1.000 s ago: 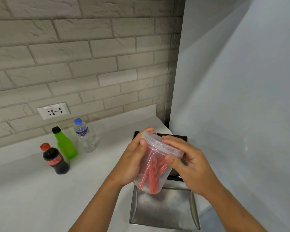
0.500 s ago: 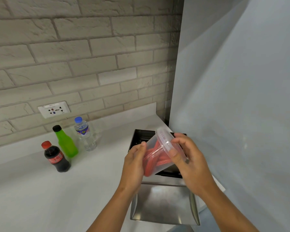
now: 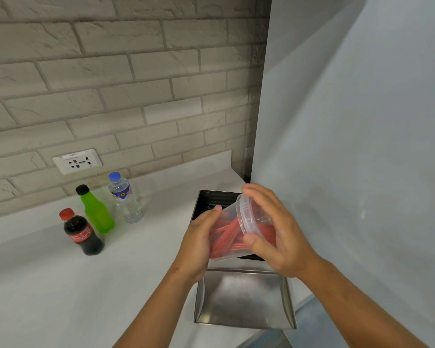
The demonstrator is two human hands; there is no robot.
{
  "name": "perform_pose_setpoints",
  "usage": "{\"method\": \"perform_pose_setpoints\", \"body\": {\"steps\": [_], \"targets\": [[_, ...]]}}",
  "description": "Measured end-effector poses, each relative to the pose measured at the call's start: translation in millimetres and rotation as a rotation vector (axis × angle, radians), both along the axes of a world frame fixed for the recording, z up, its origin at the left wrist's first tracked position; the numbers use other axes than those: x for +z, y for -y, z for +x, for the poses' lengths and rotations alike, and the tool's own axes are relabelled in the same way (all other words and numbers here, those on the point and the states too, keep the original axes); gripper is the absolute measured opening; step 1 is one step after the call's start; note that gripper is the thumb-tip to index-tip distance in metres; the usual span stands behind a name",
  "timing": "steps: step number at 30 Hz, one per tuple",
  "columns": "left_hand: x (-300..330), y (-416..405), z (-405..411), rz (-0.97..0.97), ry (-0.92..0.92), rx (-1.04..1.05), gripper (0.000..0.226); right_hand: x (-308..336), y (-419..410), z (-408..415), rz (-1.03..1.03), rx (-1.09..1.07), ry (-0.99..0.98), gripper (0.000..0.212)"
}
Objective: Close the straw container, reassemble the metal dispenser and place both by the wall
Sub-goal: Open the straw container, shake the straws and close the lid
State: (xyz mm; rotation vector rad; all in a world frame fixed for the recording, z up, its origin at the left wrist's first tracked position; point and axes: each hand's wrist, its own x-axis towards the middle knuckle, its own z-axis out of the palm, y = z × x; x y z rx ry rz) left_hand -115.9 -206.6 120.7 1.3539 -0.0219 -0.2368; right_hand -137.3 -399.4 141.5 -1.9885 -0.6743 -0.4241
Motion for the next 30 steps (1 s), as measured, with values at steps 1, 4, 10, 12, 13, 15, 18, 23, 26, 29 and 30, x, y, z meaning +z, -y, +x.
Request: {"method": "perform_pose_setpoints", "body": {"steps": [1, 4, 10, 12, 13, 15, 18, 23, 26, 29, 30], "targets": [[-1, 3, -1, -0.006, 0.021, 0.036, 0.057, 1, -1, 1, 0.026, -0.003, -0.002, 0.066], [-6, 9, -3, -0.019, 0.076, 0.140, 0.054, 5, -3, 6, 0.071, -0.017, -0.030, 0.062], [-11, 15, -4, 0.138, 0.310, 0.340, 0.043, 6, -16, 13, 0.241, -0.185, -0.352, 0.060], [-15, 19, -4, 0.164, 0.334, 0.378, 0.038, 9, -23, 14, 0.313, -0.261, -0.491, 0.066], [-17, 20, -5, 0.156, 0.328, 0.393, 0.033, 11, -25, 14, 0.305, -0.286, -0.532, 0.072], [-22, 19, -4, 0.118, 0.289, 0.389, 0.026, 15, -25, 15, 0.199, -0.275, -0.592, 0.091], [-30, 11, 1, 0.024, 0.144, 0.295, 0.042, 13, -17, 15, 0.011, -0.128, -0.541, 0.108], [-23, 7, -2, -0.011, 0.064, 0.213, 0.055, -4, 0, 11, -0.121, -0.003, -0.194, 0.075], [-22, 10, -6, 0.030, 0.098, 0.275, 0.045, -15, -5, 9, 0.036, -0.061, -0.126, 0.067], [-27, 14, -11, 0.070, 0.145, 0.323, 0.040, -22, -13, 7, 0.142, -0.096, -0.197, 0.062], [-30, 15, -12, 0.083, 0.157, 0.335, 0.038, -23, -15, 6, 0.160, -0.102, -0.229, 0.061]]}}
